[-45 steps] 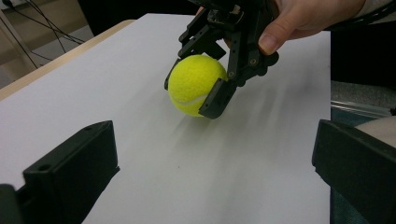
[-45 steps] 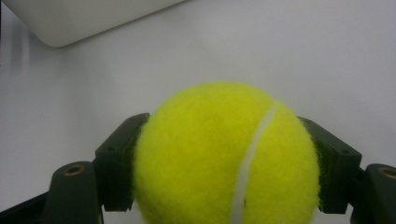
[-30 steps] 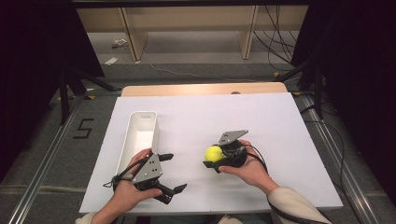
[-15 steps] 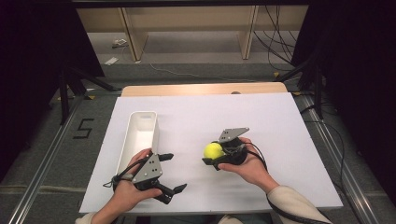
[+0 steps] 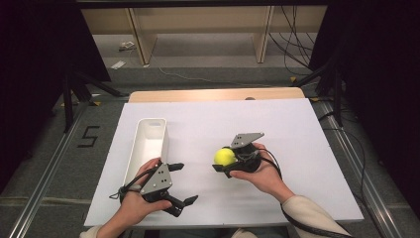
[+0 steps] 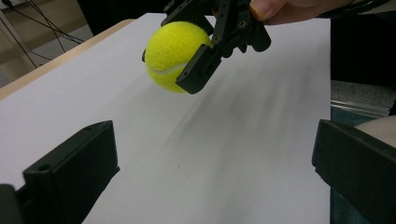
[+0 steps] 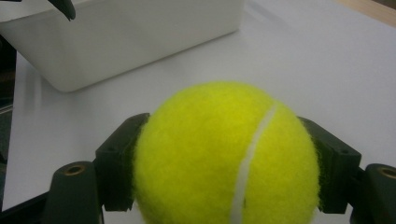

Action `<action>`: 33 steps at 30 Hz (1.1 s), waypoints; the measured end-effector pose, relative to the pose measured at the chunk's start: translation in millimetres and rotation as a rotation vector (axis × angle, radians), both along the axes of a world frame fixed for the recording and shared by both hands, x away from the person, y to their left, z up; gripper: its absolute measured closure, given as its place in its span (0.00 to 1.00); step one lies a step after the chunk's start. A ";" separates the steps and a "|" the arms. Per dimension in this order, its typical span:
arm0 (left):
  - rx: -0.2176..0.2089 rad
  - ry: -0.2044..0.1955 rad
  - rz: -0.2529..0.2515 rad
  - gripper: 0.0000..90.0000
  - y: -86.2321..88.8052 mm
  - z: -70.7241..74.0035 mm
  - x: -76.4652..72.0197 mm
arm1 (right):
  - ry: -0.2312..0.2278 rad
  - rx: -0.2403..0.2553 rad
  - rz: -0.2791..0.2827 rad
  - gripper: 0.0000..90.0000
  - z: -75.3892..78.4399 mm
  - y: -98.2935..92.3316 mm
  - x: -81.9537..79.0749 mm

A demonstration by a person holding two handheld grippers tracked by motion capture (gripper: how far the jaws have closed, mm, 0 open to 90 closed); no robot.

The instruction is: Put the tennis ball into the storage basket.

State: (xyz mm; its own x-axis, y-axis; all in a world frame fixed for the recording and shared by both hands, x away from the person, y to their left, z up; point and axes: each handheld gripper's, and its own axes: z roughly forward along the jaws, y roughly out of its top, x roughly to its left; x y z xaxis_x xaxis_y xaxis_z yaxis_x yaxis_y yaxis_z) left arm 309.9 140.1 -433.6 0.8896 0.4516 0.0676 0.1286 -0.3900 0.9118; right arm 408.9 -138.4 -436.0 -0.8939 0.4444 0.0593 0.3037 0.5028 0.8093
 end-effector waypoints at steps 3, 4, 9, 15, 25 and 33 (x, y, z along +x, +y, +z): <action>0.000 0.000 -0.001 0.00 0.1 0.0 0.0 | -0.003 0.006 0.000 0.29 2.0 1.0 0.9; 0.000 0.000 -0.001 0.00 0.1 0.0 0.0 | -0.003 0.006 0.000 0.29 2.0 1.0 0.9; -0.001 0.001 0.000 0.00 0.2 -0.1 0.0 | -0.004 0.011 -0.001 0.29 3.6 2.8 2.0; -0.001 0.001 0.000 0.00 0.2 -0.2 0.1 | -0.006 0.020 -0.001 0.29 5.7 4.5 2.7; -0.002 0.001 0.001 0.00 0.2 0.0 0.1 | -0.010 0.030 -0.003 0.29 8.1 5.8 4.9; -0.002 0.000 0.000 0.00 0.3 0.2 0.1 | -0.015 0.035 0.000 0.29 9.2 8.4 5.6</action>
